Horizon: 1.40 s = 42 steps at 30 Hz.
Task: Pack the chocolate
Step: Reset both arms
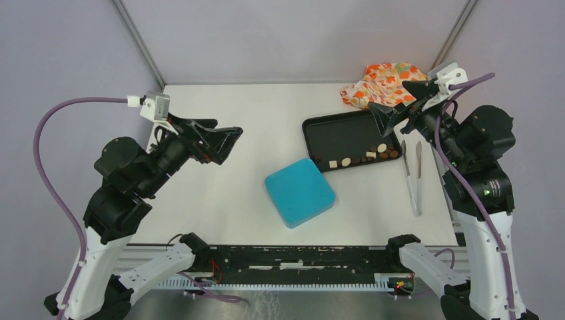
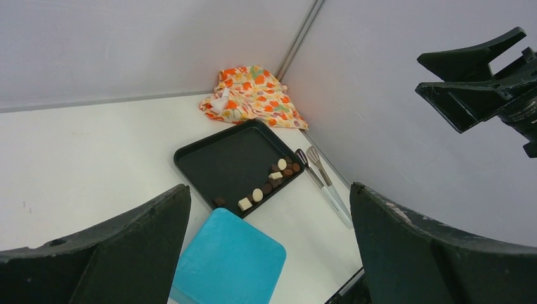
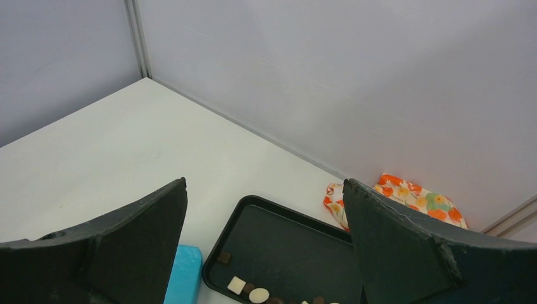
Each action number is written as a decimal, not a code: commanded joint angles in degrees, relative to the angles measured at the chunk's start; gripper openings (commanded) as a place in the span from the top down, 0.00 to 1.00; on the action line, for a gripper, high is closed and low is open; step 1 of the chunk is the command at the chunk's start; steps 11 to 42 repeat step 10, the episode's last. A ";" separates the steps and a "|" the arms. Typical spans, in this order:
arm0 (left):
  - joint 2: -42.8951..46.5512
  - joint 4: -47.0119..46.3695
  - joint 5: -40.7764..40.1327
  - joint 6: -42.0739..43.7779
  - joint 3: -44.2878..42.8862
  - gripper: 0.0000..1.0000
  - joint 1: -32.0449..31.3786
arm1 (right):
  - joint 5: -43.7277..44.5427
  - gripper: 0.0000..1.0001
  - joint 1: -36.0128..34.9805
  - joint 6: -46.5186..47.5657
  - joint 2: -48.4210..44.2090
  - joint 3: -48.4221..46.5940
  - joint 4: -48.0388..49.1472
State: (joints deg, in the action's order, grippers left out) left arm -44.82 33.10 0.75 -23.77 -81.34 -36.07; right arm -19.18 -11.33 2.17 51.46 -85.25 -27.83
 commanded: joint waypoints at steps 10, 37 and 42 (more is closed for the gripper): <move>0.41 -1.54 0.43 3.58 1.20 0.00 0.04 | 0.68 0.02 0.22 -0.60 -0.48 0.83 1.80; 0.41 -1.54 0.43 3.58 1.20 0.00 0.04 | 0.68 0.02 0.22 -0.60 -0.48 0.83 1.80; 0.41 -1.54 0.43 3.58 1.20 0.00 0.04 | 0.68 0.02 0.22 -0.60 -0.48 0.83 1.80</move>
